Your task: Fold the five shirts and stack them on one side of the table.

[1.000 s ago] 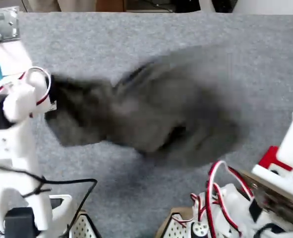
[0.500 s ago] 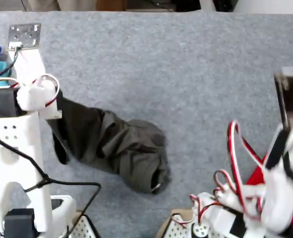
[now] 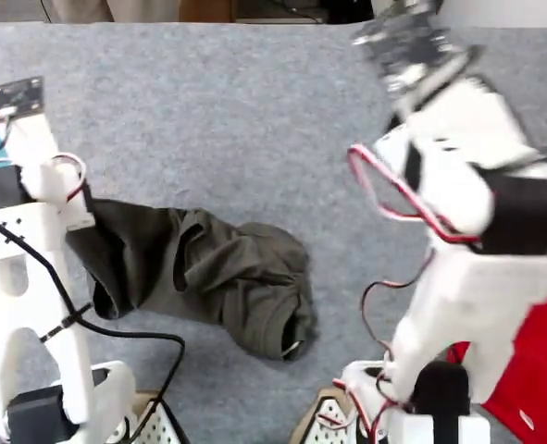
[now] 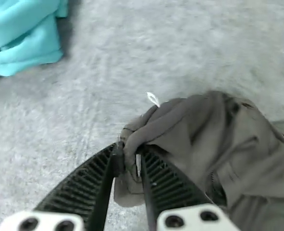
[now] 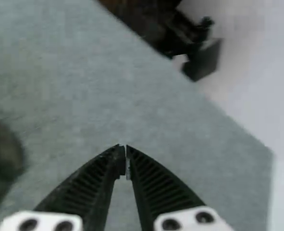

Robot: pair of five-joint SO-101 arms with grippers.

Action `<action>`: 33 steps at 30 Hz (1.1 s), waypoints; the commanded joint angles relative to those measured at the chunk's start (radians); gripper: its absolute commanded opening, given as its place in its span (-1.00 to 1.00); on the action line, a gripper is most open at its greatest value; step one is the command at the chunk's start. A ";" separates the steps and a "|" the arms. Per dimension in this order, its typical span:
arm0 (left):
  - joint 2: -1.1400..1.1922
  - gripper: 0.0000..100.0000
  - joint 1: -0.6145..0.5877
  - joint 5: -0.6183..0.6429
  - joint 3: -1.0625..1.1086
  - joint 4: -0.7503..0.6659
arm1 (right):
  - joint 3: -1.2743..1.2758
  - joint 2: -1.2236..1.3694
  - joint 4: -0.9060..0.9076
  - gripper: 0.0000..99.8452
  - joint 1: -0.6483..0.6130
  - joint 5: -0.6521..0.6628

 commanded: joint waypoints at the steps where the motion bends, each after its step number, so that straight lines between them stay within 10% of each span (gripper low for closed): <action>1: -0.015 -0.96 -0.037 -0.009 0.077 -0.078 | 0.202 -0.051 0.012 -0.99 -0.174 -0.054; 15: -0.012 -0.96 -0.038 0.000 0.578 -0.614 | 0.593 0.150 -0.170 -0.77 -0.627 -0.112; 33: -0.005 -0.96 -0.041 0.041 0.747 -0.850 | 0.595 0.602 -0.387 -0.82 -0.704 -0.112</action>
